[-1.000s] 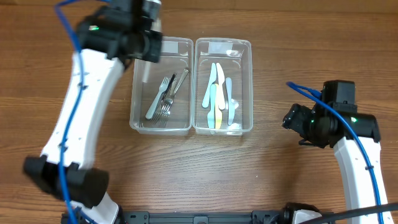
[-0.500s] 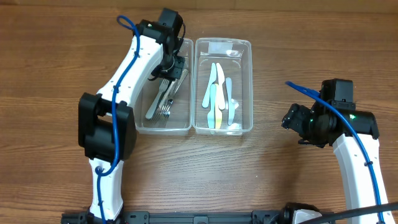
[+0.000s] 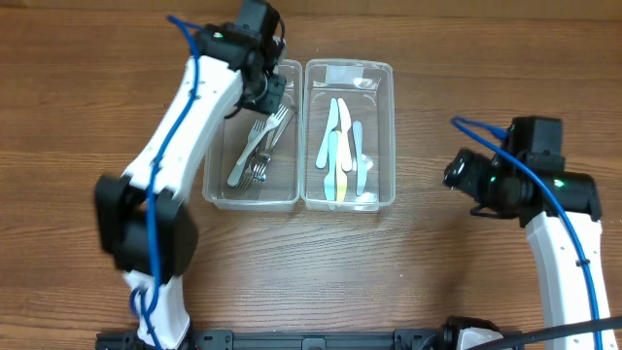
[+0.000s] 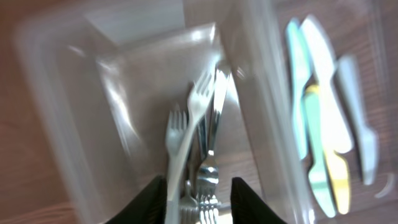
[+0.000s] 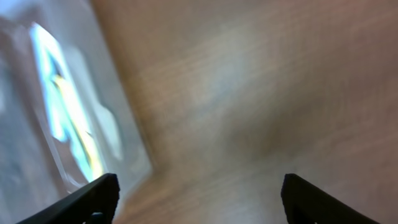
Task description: Pack container
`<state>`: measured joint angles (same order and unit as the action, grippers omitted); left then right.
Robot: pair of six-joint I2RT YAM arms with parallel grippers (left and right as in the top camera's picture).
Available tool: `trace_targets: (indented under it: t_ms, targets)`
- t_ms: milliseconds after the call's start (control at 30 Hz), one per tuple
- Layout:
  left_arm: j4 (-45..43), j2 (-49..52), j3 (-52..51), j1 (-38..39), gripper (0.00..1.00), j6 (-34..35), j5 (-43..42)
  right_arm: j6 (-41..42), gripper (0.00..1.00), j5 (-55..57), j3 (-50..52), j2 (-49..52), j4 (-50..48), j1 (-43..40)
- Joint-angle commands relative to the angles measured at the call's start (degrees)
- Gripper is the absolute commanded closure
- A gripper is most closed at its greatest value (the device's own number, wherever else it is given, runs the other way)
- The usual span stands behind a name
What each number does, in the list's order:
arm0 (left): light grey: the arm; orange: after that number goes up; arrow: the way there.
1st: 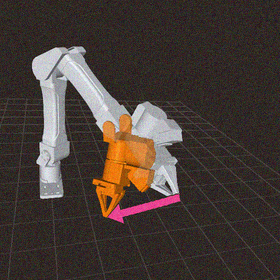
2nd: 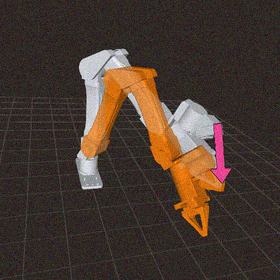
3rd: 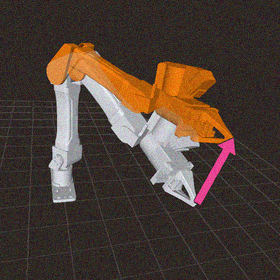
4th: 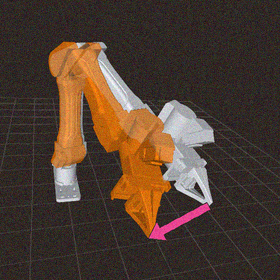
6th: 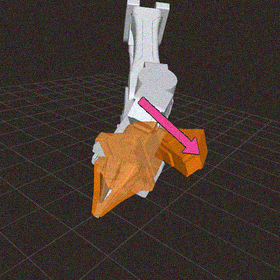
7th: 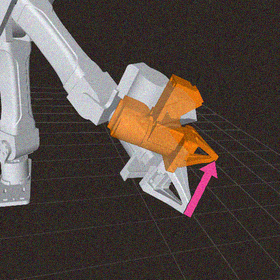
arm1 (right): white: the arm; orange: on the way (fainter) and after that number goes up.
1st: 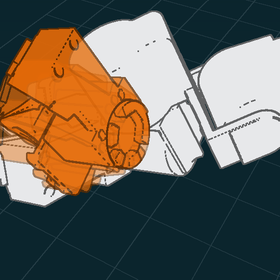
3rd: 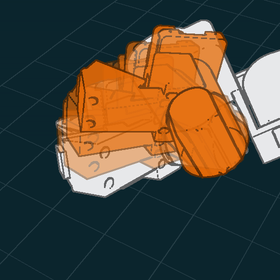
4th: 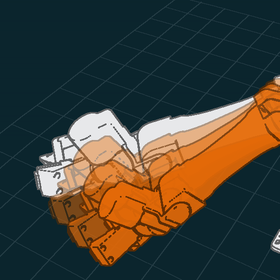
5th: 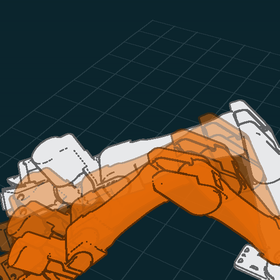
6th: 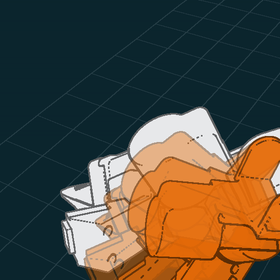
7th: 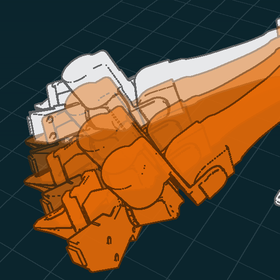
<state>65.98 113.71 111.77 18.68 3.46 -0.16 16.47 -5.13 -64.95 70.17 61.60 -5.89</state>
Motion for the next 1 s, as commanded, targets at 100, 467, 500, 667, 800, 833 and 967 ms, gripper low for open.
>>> trace_targets:
  t_ms: [100,467,500,667,800,833,967]
  targets:
    - [-6.6,-16.6,0.5,-1.0,0.0,-2.2,7.0,-4.4,0.0,-0.1,-5.1,-1.6,-10.4,0.2]
    - [-7.9,-19.0,0.5,-5.2,0.0,-3.7,17.6,-12.2,0.0,-1.9,-5.1,-1.7,-29.3,0.3]
    - [-6.6,-19.6,0.5,-5.7,0.0,-0.8,17.4,-12.2,0.0,-0.8,-5.1,-2.2,-28.0,0.3]
    - [-2.2,-23.6,0.3,-8.0,0.0,4.7,16.6,-12.3,0.0,4.9,-3.5,-8.0,-23.8,1.5]
    - [-2.6,-28.8,-3.4,-8.5,0.0,5.4,16.4,-14.9,0.0,11.5,0.9,-15.2,-21.6,7.9]
    - [-3.2,-30.5,-5.4,-8.5,0.0,5.4,16.4,-14.8,0.0,13.4,2.2,-16.9,-20.6,9.9]
    - [-6.6,-38.9,-15.9,-8.5,0.0,6.0,17.1,-14.3,0.0,16.3,6.5,-23.7,-16.1,17.5]
